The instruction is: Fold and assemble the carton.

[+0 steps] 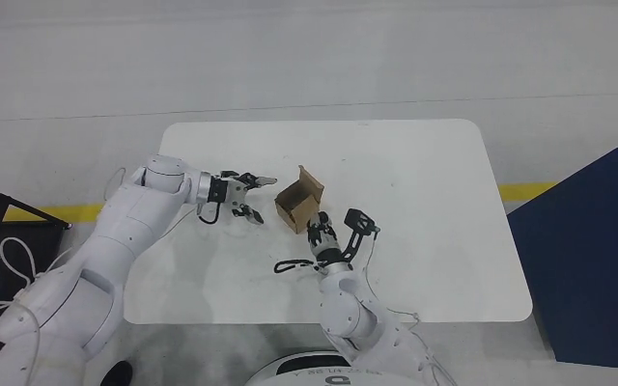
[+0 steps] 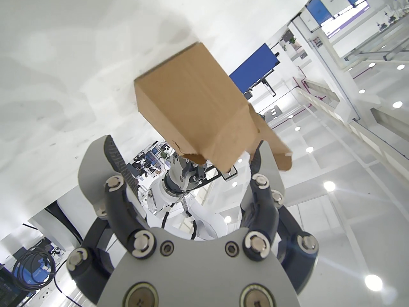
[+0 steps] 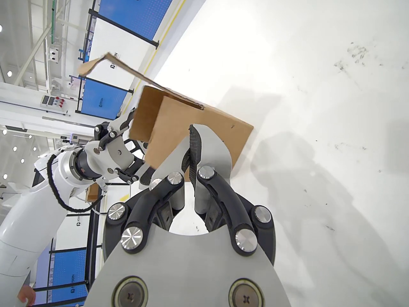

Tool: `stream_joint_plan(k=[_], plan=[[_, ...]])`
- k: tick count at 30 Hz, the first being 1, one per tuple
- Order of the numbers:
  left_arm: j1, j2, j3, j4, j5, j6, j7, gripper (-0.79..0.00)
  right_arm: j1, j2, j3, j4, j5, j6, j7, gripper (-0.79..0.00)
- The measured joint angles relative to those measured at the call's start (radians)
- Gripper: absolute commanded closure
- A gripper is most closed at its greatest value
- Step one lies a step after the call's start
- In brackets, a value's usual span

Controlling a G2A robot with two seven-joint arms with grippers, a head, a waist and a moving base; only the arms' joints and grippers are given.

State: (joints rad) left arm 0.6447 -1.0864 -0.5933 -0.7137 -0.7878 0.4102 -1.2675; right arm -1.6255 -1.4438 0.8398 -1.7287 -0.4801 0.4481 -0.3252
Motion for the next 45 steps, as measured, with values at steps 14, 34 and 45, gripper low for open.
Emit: stream_joint_plan(k=[14, 34, 45], plan=[[0.013, 0.018, -0.002, -0.087, 0.168, 0.034, 0.087, -0.785, 0.051, -0.035, -0.008, 0.056, 0.041, 0.059, -0.055, -0.520], [-0.033, -0.067, 0.078, -0.053, 0.219, 0.027, -0.029, -0.785, 0.063, -0.047, -0.005, 0.068, -0.105, 0.157, 0.010, -0.372], [-0.034, -0.076, 0.048, -0.017, 0.194, 0.007, -0.045, -0.785, 0.053, -0.047, -0.011, 0.070, -0.181, 0.170, 0.081, -0.052]])
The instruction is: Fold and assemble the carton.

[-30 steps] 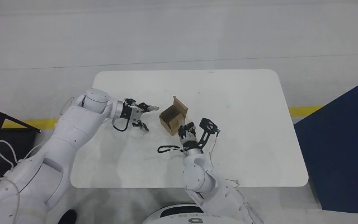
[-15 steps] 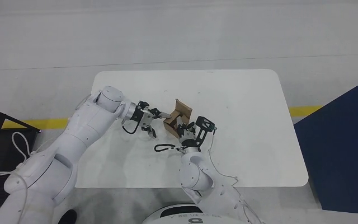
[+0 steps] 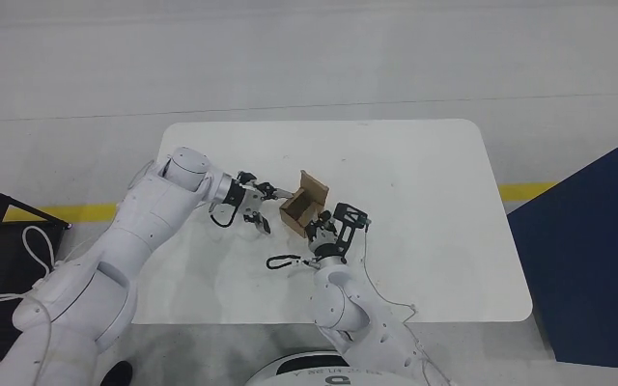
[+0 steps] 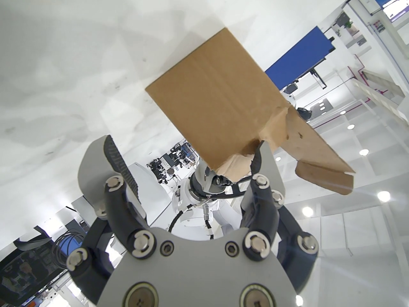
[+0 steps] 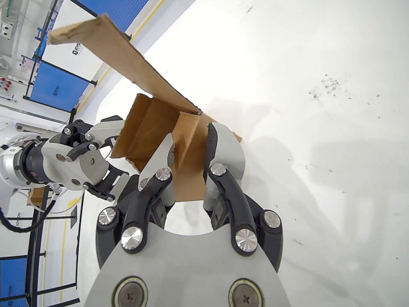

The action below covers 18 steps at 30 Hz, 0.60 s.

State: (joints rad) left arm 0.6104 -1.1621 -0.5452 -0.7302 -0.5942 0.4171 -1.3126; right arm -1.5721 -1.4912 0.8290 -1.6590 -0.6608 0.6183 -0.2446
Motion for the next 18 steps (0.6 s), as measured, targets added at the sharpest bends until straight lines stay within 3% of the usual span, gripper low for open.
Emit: stream_joint_plan(k=[1, 9, 14, 16, 18], plan=[[0.000, 0.000, -0.007, 0.006, -0.007, -0.003, -0.002, -0.785, -0.001, 0.000, -0.001, -0.001, -0.010, 0.002, 0.001, 0.000], [0.005, 0.015, -0.066, 0.078, -0.056, -0.049, -0.038, -0.785, -0.017, -0.002, -0.011, -0.033, -0.095, 0.004, -0.023, 0.000], [0.002, 0.031, -0.097, 0.120, -0.045, -0.074, -0.050, -0.785, -0.027, 0.013, -0.028, -0.026, -0.276, -0.018, -0.008, 0.000], [0.003, 0.039, -0.112, 0.126, -0.044, -0.086, -0.053, -0.785, -0.037, 0.023, -0.026, -0.028, -0.347, -0.027, 0.027, -0.215], [0.005, 0.047, -0.128, 0.127, -0.045, -0.097, -0.058, -0.785, -0.050, 0.034, -0.017, -0.037, -0.426, -0.037, 0.073, -0.542]])
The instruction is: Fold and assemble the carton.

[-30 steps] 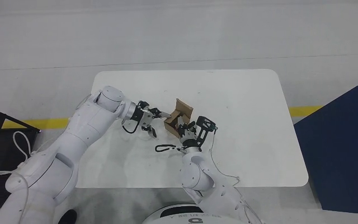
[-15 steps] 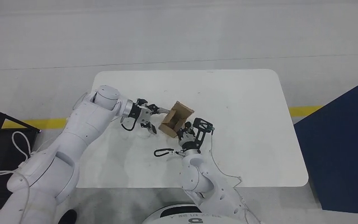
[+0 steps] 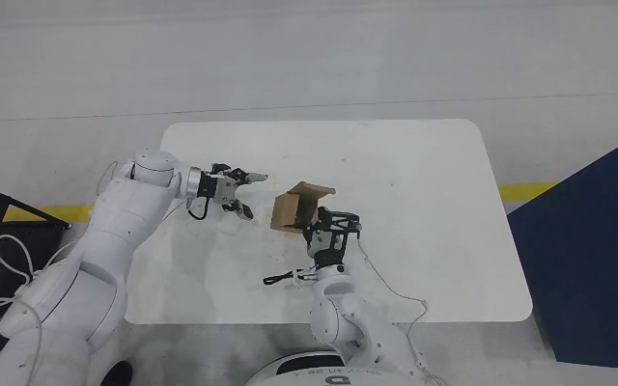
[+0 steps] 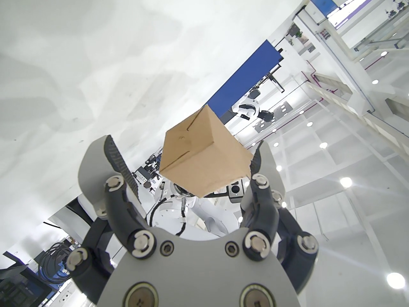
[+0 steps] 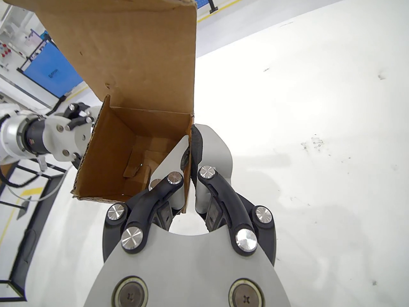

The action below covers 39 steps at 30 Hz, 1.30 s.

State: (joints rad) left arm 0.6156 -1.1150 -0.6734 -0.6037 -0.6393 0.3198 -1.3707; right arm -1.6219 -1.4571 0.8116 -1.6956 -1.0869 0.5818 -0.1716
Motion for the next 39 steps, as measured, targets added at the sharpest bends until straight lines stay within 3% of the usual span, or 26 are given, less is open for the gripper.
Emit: stream_joint_plan(k=[1, 2, 8, 12, 14, 16, 18, 20, 21, 24, 26, 28, 32, 39], plan=[[0.001, 0.004, -0.008, -0.001, -0.003, -0.004, -0.003, -0.785, -0.009, 0.004, 0.007, -0.015, -0.019, -0.002, 0.015, -0.751], [0.003, 0.008, -0.016, -0.002, -0.006, -0.007, -0.006, -0.785, -0.019, 0.007, 0.016, -0.033, -0.030, -0.003, 0.023, -0.785], [0.007, 0.017, -0.036, -0.006, -0.015, -0.013, -0.015, -0.785, -0.100, 0.016, 0.076, -0.156, 0.032, -0.025, 0.020, -0.785], [0.007, 0.017, -0.036, -0.006, -0.015, -0.013, -0.015, -0.785, -0.146, 0.013, 0.124, -0.201, 0.150, -0.079, -0.065, -0.785], [0.007, 0.017, -0.036, -0.006, -0.015, -0.013, -0.015, -0.785, -0.164, 0.006, 0.159, -0.213, 0.304, -0.178, -0.165, -0.785], [0.008, 0.018, -0.033, -0.009, -0.008, -0.018, -0.008, -0.785, -0.179, 0.001, 0.184, -0.191, 0.504, -0.342, -0.263, -0.785], [0.005, 0.020, -0.018, -0.037, 0.047, -0.030, 0.049, -0.785, -0.181, 0.000, 0.187, -0.184, 0.632, -0.447, -0.294, -0.785], [0.005, 0.020, -0.012, -0.108, 0.120, -0.027, 0.150, -0.785, -0.181, 0.000, 0.186, -0.185, 0.682, -0.472, -0.278, -0.785], [0.006, 0.020, -0.013, -0.147, 0.130, -0.030, 0.176, -0.748, -0.180, 0.000, 0.186, -0.186, 0.672, -0.450, -0.275, -0.785], [0.006, 0.015, 0.010, -0.278, 0.195, -0.053, 0.204, -0.723, -0.183, -0.002, 0.193, -0.197, 0.565, -0.377, -0.255, -0.785], [0.000, 0.009, 0.030, -0.338, 0.248, -0.059, 0.219, -0.690, -0.194, -0.001, 0.225, -0.189, 0.573, -0.439, -0.220, -0.785], [-0.012, 0.001, 0.061, -0.372, 0.310, -0.045, 0.217, -0.628, -0.204, 0.004, 0.264, -0.179, 0.688, -0.532, -0.196, -0.785], [-0.044, -0.019, 0.117, -0.389, 0.405, -0.026, 0.179, -0.585, -0.222, 0.012, 0.321, -0.174, 0.880, -0.587, -0.158, -0.785], [-0.077, -0.051, 0.135, -0.369, 0.393, -0.054, 0.152, -0.603, -0.225, 0.019, 0.373, -0.153, 0.928, -0.617, -0.103, -0.785]])
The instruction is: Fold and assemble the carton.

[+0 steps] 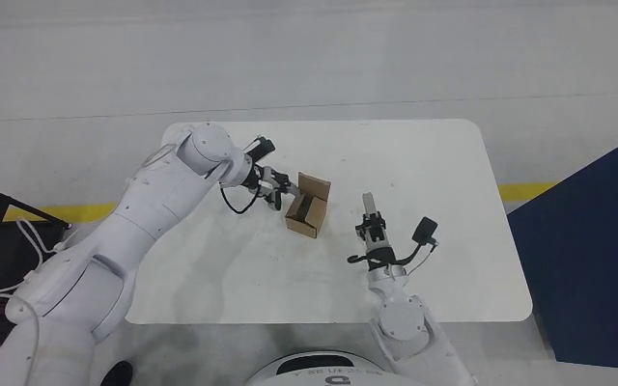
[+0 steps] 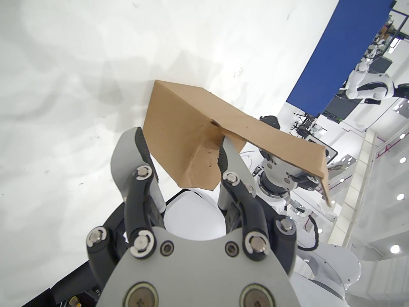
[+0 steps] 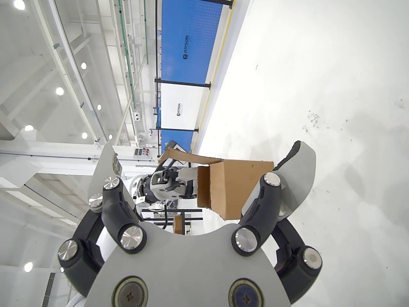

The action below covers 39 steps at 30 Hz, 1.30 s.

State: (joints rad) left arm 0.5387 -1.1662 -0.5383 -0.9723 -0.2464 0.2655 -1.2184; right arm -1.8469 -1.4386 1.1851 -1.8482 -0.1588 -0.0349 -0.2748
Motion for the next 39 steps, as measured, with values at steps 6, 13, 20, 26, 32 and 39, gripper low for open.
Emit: stream_joint_plan(k=[6, 13, 20, 26, 32, 39], plan=[[-0.023, -0.032, 0.053, 0.017, 0.061, 0.016, -0.026, -0.514, 0.028, 0.001, 0.008, 0.026, 0.012, 0.002, 0.046, -0.785], [-0.064, -0.088, 0.113, 0.037, 0.107, 0.010, -0.043, -0.074, 0.053, 0.001, 0.011, 0.042, 0.029, 0.011, 0.068, -0.785], [-0.107, -0.121, 0.138, 0.081, 0.147, 0.004, -0.078, 0.000, 0.060, 0.002, 0.020, 0.047, 0.039, 0.004, 0.079, -0.785], [-0.128, -0.134, 0.133, 0.076, 0.162, 0.006, -0.092, -0.785, 0.065, 0.004, 0.027, 0.052, 0.043, -0.022, 0.100, -0.785], [-0.117, -0.122, 0.081, 0.085, 0.109, 0.006, -0.110, -0.785, 0.069, 0.006, 0.038, 0.059, 0.050, -0.039, 0.115, -0.785], [-0.068, -0.070, -0.009, 0.123, 0.066, 0.031, -0.124, -0.785, 0.070, 0.010, 0.048, 0.067, 0.083, -0.113, 0.178, -0.785]])
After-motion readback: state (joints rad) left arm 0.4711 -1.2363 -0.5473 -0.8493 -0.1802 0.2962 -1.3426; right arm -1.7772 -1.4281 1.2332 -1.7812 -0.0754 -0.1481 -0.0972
